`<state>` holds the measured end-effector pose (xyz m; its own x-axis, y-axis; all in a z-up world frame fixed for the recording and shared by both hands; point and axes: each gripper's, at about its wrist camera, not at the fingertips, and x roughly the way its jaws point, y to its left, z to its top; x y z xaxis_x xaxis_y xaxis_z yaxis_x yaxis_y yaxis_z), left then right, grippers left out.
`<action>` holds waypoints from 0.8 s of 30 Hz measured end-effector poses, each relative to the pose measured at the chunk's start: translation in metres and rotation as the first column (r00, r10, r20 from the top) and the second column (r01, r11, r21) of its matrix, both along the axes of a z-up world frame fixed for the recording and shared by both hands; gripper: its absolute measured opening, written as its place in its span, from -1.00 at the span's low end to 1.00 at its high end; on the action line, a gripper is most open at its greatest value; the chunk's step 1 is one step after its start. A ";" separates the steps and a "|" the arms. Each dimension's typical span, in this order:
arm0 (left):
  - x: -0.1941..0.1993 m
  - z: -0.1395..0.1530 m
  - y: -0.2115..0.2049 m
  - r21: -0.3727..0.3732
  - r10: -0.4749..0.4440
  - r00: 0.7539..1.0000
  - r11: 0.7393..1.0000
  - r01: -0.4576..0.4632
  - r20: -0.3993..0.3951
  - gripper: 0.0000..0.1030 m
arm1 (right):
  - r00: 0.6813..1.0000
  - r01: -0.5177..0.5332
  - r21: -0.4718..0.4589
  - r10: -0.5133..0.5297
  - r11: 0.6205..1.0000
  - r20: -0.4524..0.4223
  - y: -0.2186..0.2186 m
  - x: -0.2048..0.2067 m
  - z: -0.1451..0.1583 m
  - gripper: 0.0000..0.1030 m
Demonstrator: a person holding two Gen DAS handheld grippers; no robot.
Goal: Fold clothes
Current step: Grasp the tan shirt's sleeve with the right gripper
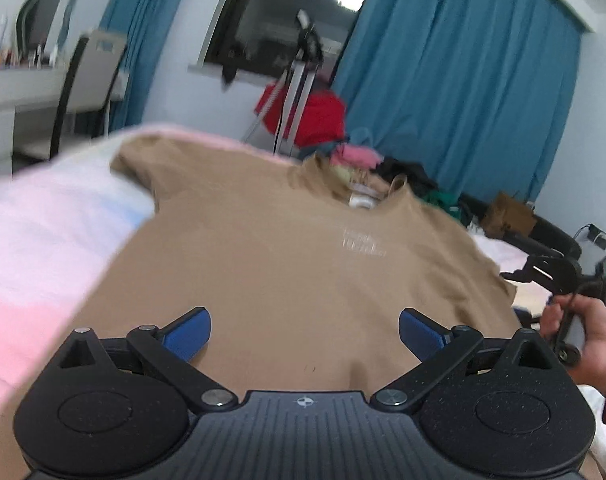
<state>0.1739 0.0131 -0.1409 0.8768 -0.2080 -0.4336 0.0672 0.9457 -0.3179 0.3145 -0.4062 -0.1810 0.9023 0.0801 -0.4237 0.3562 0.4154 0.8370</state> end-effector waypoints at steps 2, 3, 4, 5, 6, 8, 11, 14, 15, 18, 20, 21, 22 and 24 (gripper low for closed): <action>0.008 -0.009 0.009 -0.059 0.028 1.000 0.998 -0.028 -0.001 0.92 | 1.000 -0.003 -0.045 0.003 0.999 -0.003 0.005 0.010 0.003 -0.84; 0.013 -0.013 0.014 -0.092 0.039 0.999 0.995 -0.040 -0.016 0.92 | 1.000 -0.004 -0.067 0.004 0.998 -0.004 0.007 0.015 0.005 -0.86; 0.017 -0.016 0.019 -0.120 0.044 0.998 0.992 -0.048 -0.034 0.92 | 1.000 -0.006 -0.089 0.005 0.996 -0.006 0.010 0.020 0.006 -0.87; 0.018 -0.016 0.020 -0.127 0.045 0.998 0.991 -0.049 -0.037 0.92 | 1.000 -0.005 -0.116 0.005 0.993 0.002 0.011 0.022 0.010 -0.88; 0.018 -0.016 0.020 -0.123 0.045 0.998 0.991 -0.049 -0.033 0.92 | 1.000 0.006 -0.146 -0.003 0.989 0.022 0.010 0.018 0.018 -0.89; 0.016 -0.014 0.019 -0.108 0.042 0.999 0.993 -0.045 -0.023 0.92 | 0.998 0.053 -0.196 -0.045 0.979 0.048 0.002 0.005 0.030 -0.89; 0.010 -0.008 0.015 -0.069 0.036 0.999 0.997 -0.036 -0.002 0.92 | 0.993 0.111 -0.198 -0.100 0.974 0.067 -0.014 -0.017 0.034 -0.89; 0.004 -0.002 0.015 -0.063 0.043 0.999 0.997 -0.042 0.010 0.92 | 0.988 0.149 -0.127 -0.142 0.981 0.067 -0.033 -0.039 0.026 -0.89; 0.002 0.000 0.014 -0.062 0.048 0.999 0.997 -0.047 0.014 0.92 | 0.986 0.162 -0.104 -0.156 0.981 0.066 -0.039 -0.046 0.023 -0.84; -0.005 0.006 0.013 -0.060 0.059 0.998 0.997 -0.058 0.021 0.92 | 0.989 0.141 -0.003 -0.140 0.990 0.054 -0.054 -0.056 0.013 -0.81; -0.009 0.009 0.011 -0.052 0.062 0.998 0.997 -0.061 0.018 0.93 | 0.998 0.039 0.103 -0.045 0.994 0.051 -0.057 -0.049 0.002 -0.65; -0.011 0.011 0.010 -0.045 0.063 0.998 0.997 -0.062 0.014 0.93 | 0.999 -0.005 0.137 -0.002 0.991 0.052 -0.056 -0.046 -0.002 -0.33; -0.013 0.012 0.008 -0.038 0.062 0.998 0.997 -0.062 0.012 0.93 | 0.998 -0.034 0.145 0.026 0.989 0.058 -0.053 -0.043 -0.003 -0.18; -0.017 0.014 0.004 -0.021 0.061 0.998 0.998 -0.061 0.007 0.93 | 0.998 -0.039 0.086 0.034 0.996 0.060 -0.048 -0.040 0.000 0.26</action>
